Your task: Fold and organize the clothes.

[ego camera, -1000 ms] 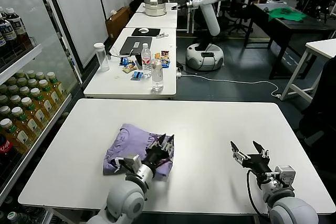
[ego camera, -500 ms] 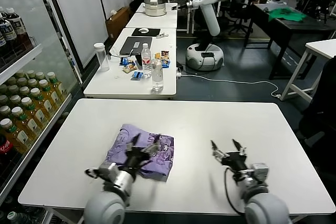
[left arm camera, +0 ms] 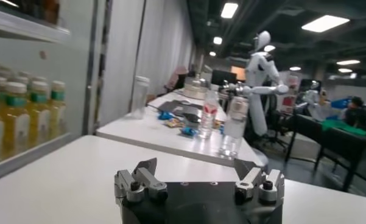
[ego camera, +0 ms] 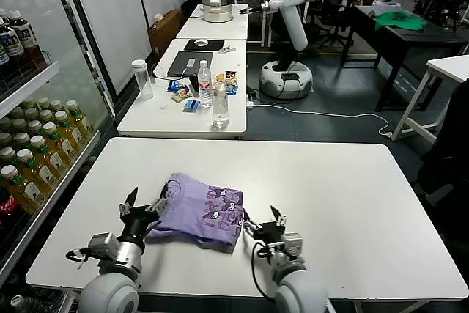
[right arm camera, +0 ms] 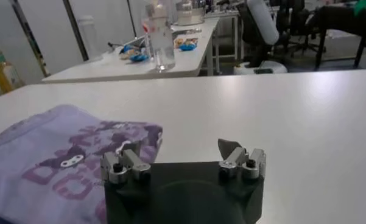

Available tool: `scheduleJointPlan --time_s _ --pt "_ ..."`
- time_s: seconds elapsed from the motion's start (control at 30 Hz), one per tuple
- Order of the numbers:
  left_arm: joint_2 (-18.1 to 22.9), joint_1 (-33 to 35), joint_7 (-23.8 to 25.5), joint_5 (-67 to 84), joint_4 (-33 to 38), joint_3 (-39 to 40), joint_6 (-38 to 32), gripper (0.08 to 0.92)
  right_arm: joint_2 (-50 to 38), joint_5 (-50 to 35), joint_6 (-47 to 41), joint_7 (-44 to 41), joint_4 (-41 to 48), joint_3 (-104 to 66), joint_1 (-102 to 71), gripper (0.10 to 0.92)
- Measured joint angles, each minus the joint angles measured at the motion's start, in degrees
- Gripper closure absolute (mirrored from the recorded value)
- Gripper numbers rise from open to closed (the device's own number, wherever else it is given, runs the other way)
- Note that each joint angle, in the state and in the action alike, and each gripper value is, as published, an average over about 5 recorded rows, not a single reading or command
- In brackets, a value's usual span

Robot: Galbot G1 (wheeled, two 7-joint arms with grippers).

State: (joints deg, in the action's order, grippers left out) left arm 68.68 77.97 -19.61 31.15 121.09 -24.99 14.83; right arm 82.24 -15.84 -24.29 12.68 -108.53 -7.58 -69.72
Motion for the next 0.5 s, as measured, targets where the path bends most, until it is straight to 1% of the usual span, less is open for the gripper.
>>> scheduleJointPlan --time_s 0.37,0.43,0.5 --pt "-0.1 1.2 -0.6 -0.4 -0.2 -2.6 -1.2 0.177 5.2 1.9 0.8 0.7 7.0 4.4 2.6 0.208" --pt "-0.2 1.2 -0.7 -0.4 -0.2 -2.8 -1.3 0.177 5.6 2.0 0.9 0.8 7.6 4.8 2.8 0.237" --pt "-0.2 1.3 -0.7 -0.4 -0.1 -3.0 -1.3 0.177 5.8 2.1 1.0 0.9 8.0 5.0 2.9 0.292"
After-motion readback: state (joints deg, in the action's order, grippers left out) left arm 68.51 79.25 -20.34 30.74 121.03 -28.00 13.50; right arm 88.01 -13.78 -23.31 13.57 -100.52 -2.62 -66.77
